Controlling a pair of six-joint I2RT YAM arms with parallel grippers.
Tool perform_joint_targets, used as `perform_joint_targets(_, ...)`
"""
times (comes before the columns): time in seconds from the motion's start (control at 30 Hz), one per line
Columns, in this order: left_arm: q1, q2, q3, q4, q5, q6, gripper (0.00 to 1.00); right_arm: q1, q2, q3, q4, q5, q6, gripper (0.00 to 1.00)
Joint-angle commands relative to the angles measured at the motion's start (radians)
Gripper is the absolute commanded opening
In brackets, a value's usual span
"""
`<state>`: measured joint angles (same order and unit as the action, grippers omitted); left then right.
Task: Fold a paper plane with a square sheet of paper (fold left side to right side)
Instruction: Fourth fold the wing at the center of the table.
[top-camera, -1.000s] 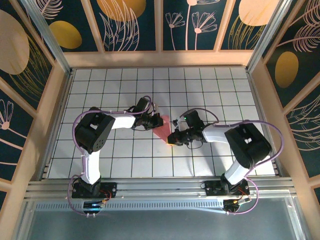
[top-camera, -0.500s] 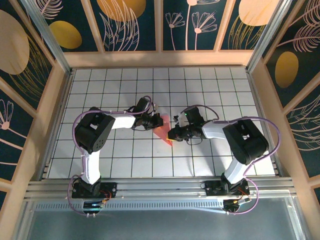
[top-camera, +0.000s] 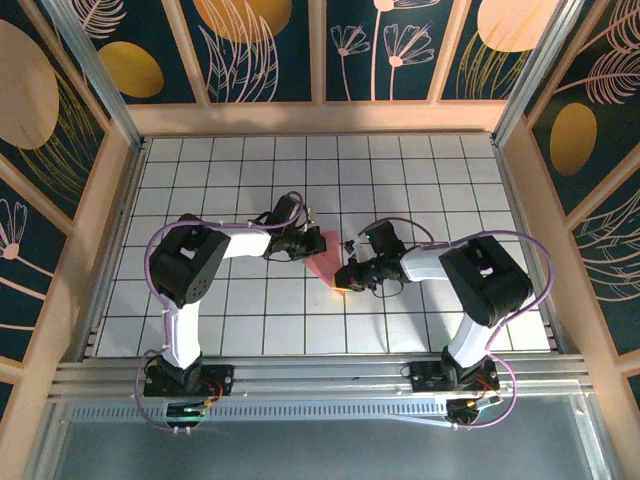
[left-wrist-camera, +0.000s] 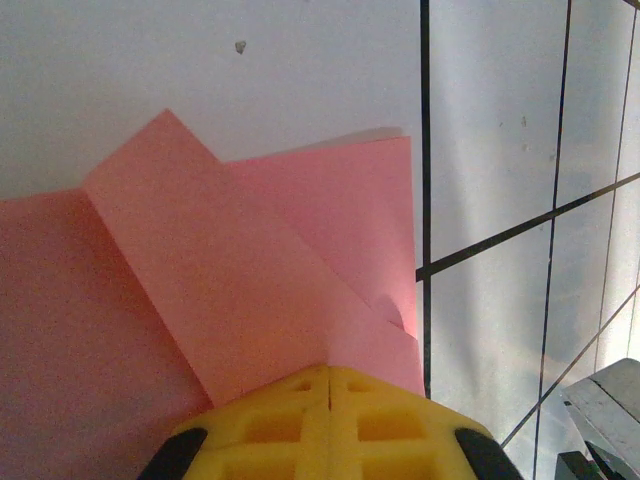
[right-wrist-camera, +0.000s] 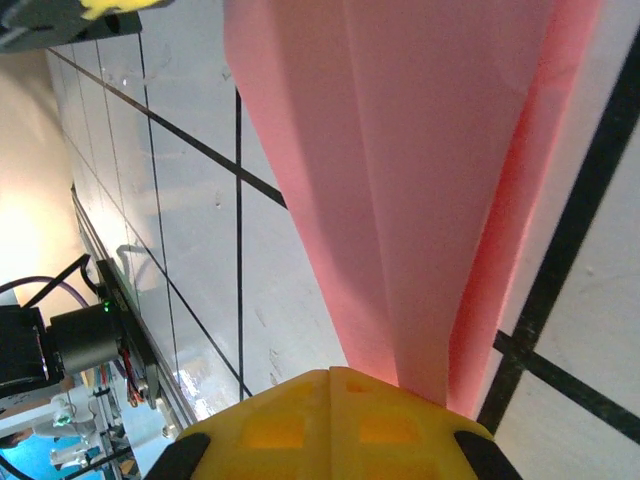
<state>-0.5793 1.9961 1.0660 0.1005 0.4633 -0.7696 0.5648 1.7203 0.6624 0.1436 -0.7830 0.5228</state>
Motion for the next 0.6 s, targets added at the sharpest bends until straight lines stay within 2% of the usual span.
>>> perform_joint_targets(0.0,0.003,0.018,-0.029,-0.12,-0.069,0.023,0.0,0.007,0.017,-0.016,0.018,0.007,-0.012,0.0)
perform_joint_targets(0.57,0.002,0.02,-0.029,-0.12,-0.069,0.025,0.0,-0.007,-0.02,0.01,0.048,0.001,-0.003,0.0)
